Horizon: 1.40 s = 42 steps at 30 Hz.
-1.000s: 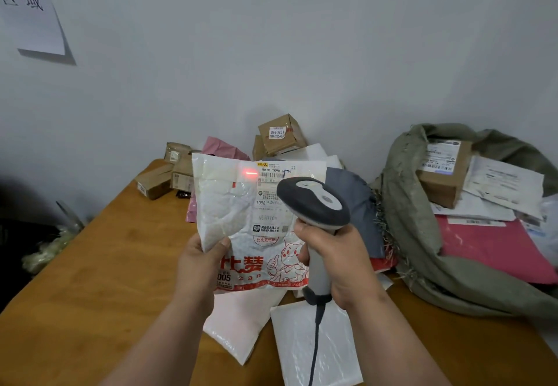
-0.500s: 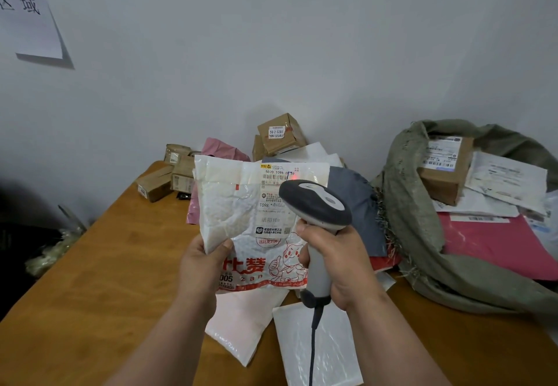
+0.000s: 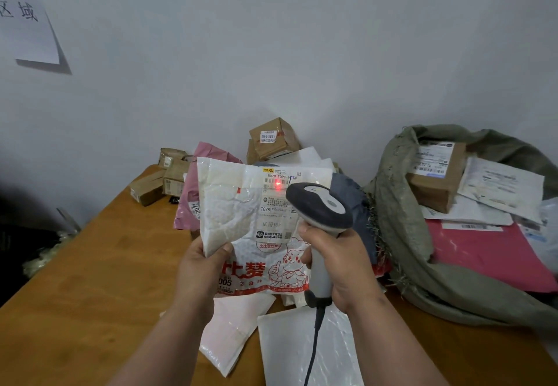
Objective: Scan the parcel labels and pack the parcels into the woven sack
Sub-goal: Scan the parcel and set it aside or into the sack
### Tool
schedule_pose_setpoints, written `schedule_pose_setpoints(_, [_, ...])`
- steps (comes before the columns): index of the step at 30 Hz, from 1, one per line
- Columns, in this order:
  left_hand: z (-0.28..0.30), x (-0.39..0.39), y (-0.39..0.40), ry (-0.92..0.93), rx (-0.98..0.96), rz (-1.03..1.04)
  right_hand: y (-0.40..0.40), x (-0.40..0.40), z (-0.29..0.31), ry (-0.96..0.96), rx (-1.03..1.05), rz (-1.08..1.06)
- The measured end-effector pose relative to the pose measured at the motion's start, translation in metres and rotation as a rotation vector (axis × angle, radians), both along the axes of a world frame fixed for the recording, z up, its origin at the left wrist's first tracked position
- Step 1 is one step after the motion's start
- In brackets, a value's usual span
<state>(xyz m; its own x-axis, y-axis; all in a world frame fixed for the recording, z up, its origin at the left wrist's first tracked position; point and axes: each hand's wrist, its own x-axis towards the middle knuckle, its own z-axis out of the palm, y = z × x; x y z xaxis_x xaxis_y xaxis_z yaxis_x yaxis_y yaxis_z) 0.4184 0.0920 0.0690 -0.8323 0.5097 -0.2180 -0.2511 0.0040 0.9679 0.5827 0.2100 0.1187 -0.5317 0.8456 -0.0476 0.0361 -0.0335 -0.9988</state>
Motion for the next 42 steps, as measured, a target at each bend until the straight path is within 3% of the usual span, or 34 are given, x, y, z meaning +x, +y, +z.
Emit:
schedule_pose_setpoints(10, [0.003, 0.047, 0.050, -0.065, 0.096, -0.155, 0.057, 0.077, -0.010, -0.055, -0.099, -0.181])
schedule_pose_setpoints(17, [0.015, 0.066, 0.094, -0.014, 0.052, -0.337, 0.060, 0.112, -0.011, 0.020, -0.167, -0.275])
schedule_pose_setpoints(24, [0.026, 0.115, 0.145, 0.235, -0.003, -0.633, 0.079, 0.175, -0.010, 0.082, -0.183, -0.566])
schedule_pose_setpoints(31, [0.046, 0.183, 0.219, 0.723, -0.015, -0.946, 0.141, 0.246, -0.006, 0.124, -0.248, -0.762])
schedule_pose_setpoints(35, [0.054, 0.231, 0.286, 0.957, -0.092, -0.925, 0.206, 0.290, -0.002, 0.131, -0.238, -0.805])
schedule_pose_setpoints(42, [0.073, 0.285, 0.404, 1.021, -0.283, -0.711, 0.328, 0.324, 0.006, 0.247, -0.183, -0.700])
